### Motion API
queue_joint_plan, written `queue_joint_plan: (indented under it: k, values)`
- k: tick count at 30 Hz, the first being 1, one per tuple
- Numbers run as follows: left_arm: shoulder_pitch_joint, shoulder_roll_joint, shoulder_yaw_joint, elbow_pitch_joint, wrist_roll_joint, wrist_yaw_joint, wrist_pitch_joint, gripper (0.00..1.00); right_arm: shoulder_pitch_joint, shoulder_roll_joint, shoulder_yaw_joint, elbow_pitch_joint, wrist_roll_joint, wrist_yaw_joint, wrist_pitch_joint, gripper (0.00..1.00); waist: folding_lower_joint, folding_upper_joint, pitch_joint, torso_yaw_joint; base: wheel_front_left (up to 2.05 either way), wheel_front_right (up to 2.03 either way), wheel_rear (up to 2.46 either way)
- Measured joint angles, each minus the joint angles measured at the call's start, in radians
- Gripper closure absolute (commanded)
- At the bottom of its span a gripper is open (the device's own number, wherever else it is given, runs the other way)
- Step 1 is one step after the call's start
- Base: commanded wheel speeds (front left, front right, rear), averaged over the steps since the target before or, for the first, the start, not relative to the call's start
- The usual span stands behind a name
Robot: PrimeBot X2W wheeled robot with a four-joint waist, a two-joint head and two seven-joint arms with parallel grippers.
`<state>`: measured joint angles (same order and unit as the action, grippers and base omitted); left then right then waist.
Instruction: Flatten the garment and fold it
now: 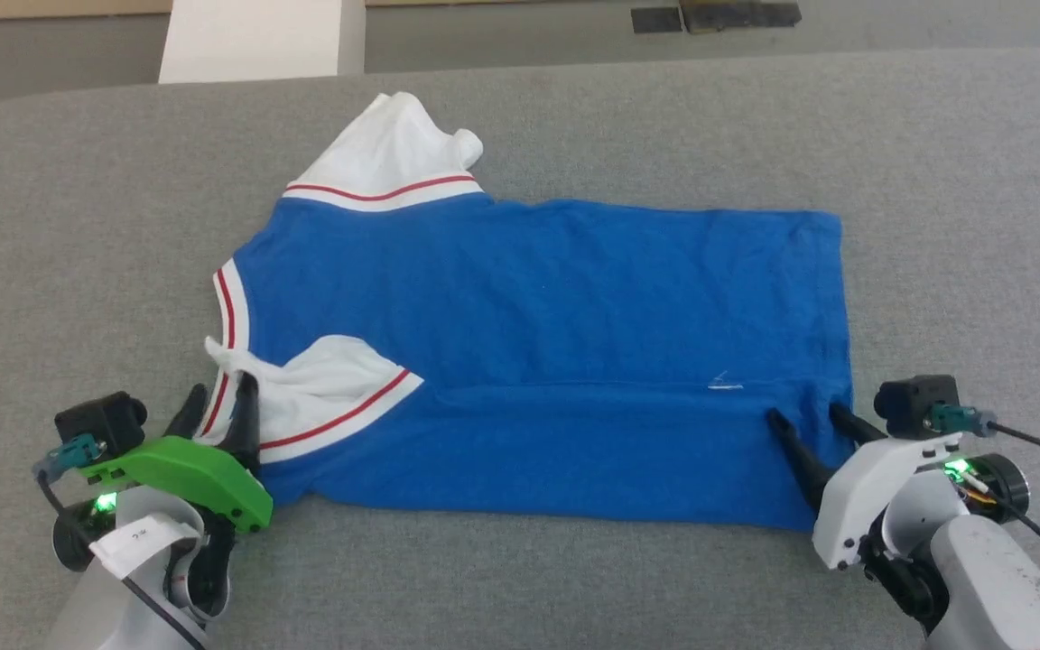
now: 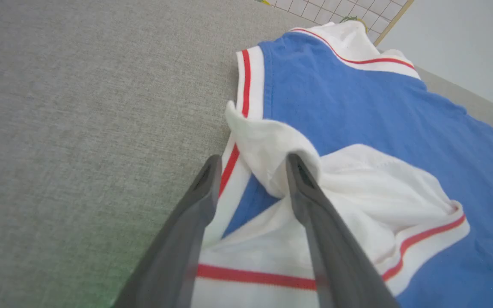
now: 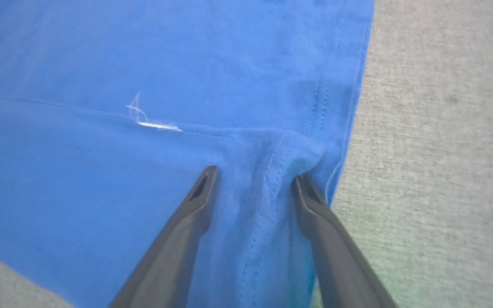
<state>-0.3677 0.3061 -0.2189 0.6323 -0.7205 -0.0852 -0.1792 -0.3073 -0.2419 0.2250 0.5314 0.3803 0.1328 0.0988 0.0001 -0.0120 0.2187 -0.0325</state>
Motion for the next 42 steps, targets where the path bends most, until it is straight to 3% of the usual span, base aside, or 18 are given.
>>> queue_joint_plan:
  k: [5,10,21,30,40,42]
  values:
    - [0.014,0.01,0.015,-0.013,-0.012,-0.011,-0.022,0.0,0.038,-0.005,-0.019,0.006,0.004,0.0,-0.104,0.0,0.0,0.0,-0.041,0.006,0.0,0.0,0.0]
    - [0.058,0.054,0.03,-0.081,-0.021,-0.012,0.007,0.0,0.114,0.007,-0.08,-0.052,-0.025,0.0,-0.187,0.0,0.0,0.0,-0.093,0.012,0.0,0.0,0.0]
    - [0.176,0.216,0.035,-0.287,-0.133,0.005,0.369,0.0,0.293,0.093,-0.211,-0.345,-0.145,0.0,-0.154,0.0,0.0,0.0,-0.147,-0.005,0.0,0.0,0.0]
    - [0.239,0.261,0.003,-0.326,-0.179,0.049,0.557,0.0,0.349,0.148,-0.249,-0.537,-0.188,0.0,-0.089,0.0,-0.0001,0.0,-0.113,-0.053,0.0,0.0,0.0]
    - [0.199,0.299,-0.081,-0.29,-0.162,0.061,0.724,0.0,0.351,0.167,-0.256,-0.578,-0.188,-0.001,-0.066,0.0,-0.0001,0.0,-0.049,-0.097,0.0,0.0,0.0]
    - [0.186,0.302,-0.088,-0.285,-0.164,0.06,0.751,1.0,0.351,0.168,-0.26,-0.578,-0.186,0.0,-0.063,0.0,-0.0001,0.0,-0.04,-0.104,0.0,0.0,0.0]
